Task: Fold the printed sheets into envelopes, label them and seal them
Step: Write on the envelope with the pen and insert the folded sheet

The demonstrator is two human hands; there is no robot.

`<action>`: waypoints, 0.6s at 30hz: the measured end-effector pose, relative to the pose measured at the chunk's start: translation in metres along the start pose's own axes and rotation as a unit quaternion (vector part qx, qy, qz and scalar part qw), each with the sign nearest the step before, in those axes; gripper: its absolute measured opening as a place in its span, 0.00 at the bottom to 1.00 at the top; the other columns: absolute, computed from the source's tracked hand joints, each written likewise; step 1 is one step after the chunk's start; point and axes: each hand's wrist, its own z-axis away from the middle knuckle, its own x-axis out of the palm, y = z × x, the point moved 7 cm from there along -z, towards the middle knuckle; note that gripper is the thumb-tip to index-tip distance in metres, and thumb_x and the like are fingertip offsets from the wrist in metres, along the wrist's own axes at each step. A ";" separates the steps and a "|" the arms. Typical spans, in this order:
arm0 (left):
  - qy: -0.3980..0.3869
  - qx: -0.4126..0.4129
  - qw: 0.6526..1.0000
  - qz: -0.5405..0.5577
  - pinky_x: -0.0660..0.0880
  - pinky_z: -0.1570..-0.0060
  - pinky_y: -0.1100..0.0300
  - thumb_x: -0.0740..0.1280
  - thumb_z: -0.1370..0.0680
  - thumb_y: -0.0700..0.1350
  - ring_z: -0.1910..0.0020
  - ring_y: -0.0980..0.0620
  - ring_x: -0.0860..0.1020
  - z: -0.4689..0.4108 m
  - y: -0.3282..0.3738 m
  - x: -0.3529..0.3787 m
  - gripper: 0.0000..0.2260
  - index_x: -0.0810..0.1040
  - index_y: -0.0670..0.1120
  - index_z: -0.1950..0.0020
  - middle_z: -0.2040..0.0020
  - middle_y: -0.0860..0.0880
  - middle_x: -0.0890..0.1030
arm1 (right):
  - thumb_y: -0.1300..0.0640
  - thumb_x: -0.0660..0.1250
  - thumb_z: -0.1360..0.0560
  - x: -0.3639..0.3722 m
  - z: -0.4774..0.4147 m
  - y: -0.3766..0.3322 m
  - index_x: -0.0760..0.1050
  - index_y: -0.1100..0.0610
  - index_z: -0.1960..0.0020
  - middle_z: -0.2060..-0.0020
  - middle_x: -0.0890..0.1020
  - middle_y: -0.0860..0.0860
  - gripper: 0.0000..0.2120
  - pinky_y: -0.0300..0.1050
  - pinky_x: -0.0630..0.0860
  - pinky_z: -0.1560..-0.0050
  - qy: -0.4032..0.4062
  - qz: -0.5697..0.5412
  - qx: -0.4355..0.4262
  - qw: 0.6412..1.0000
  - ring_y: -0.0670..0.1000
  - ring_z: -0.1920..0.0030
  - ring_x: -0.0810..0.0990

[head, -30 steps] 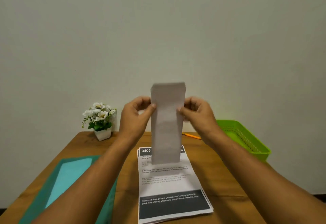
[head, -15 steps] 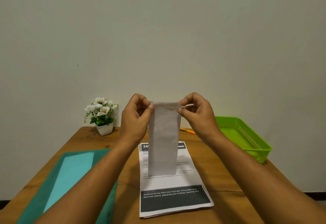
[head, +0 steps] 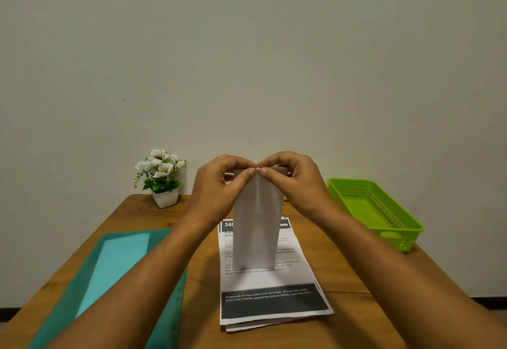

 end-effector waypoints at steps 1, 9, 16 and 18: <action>-0.005 0.001 1.000 -0.006 0.82 0.52 0.59 0.73 0.21 0.46 0.49 0.60 0.82 0.000 0.001 0.000 0.05 0.87 0.51 0.47 0.51 0.58 0.84 | 0.57 0.74 0.21 0.001 0.000 -0.001 0.86 0.53 0.48 0.52 0.86 0.47 0.04 0.40 0.81 0.51 -0.002 0.006 -0.005 1.000 0.46 0.49 0.85; -0.011 0.008 1.000 -0.019 0.82 0.52 0.60 0.74 0.21 0.47 0.52 0.61 0.83 0.003 0.008 -0.003 0.03 0.87 0.52 0.49 0.55 0.60 0.85 | 0.54 0.74 0.21 0.004 0.006 0.000 0.86 0.54 0.48 0.54 0.87 0.46 0.05 0.46 0.84 0.48 -0.009 0.010 -0.003 1.000 0.46 0.50 0.85; -0.009 0.002 1.000 -0.020 0.81 0.52 0.63 0.74 0.22 0.45 0.53 0.60 0.83 0.003 0.009 -0.009 0.02 0.87 0.52 0.51 0.56 0.59 0.85 | 0.56 0.75 0.23 -0.002 0.003 -0.002 0.87 0.55 0.51 0.57 0.87 0.47 0.03 0.43 0.83 0.52 -0.012 0.009 0.006 1.000 0.46 0.53 0.86; -0.010 -0.003 1.000 -0.020 0.81 0.52 0.62 0.74 0.22 0.45 0.53 0.60 0.83 0.003 0.008 -0.011 0.03 0.86 0.53 0.51 0.56 0.60 0.85 | 0.58 0.76 0.24 -0.007 0.002 -0.001 0.87 0.55 0.52 0.59 0.87 0.48 0.02 0.41 0.82 0.54 -0.010 0.001 0.017 1.000 0.46 0.55 0.86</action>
